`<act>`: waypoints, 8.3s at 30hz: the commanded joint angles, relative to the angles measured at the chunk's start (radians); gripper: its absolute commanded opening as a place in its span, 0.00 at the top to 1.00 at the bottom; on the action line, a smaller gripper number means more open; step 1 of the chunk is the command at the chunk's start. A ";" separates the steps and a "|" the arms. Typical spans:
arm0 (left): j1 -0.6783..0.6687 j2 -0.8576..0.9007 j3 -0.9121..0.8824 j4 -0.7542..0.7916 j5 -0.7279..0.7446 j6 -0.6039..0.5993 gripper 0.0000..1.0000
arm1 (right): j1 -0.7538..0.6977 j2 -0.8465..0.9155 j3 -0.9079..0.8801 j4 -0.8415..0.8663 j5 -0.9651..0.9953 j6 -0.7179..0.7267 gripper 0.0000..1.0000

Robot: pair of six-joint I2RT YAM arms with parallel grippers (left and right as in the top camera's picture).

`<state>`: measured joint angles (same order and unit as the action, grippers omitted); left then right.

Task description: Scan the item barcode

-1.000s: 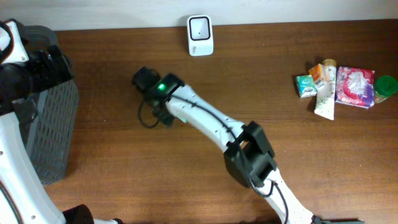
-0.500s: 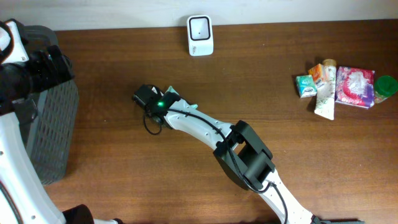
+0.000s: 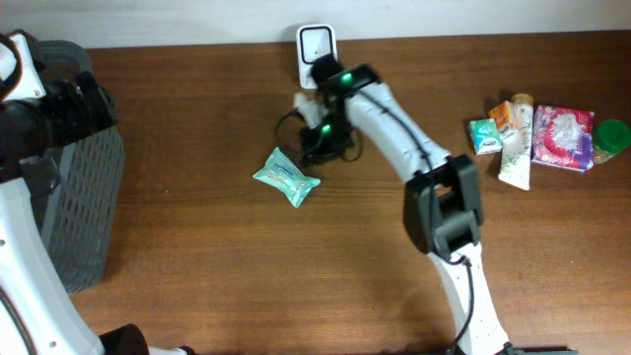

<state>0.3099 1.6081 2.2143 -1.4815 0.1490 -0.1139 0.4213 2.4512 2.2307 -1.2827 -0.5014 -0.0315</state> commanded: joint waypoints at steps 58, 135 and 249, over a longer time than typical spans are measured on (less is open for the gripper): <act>-0.001 -0.013 0.010 -0.001 0.000 -0.004 0.01 | -0.054 -0.006 -0.145 -0.059 -0.454 -0.122 0.95; -0.001 -0.013 0.010 -0.001 0.000 -0.004 0.01 | -0.205 -0.014 0.236 0.513 -0.324 0.254 0.96; -0.001 -0.013 0.010 -0.001 0.000 -0.004 0.01 | -0.108 0.190 0.315 0.814 0.381 0.388 0.96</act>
<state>0.3099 1.6081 2.2143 -1.4815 0.1490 -0.1139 0.3077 2.6377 2.5462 -0.4690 -0.1276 0.3454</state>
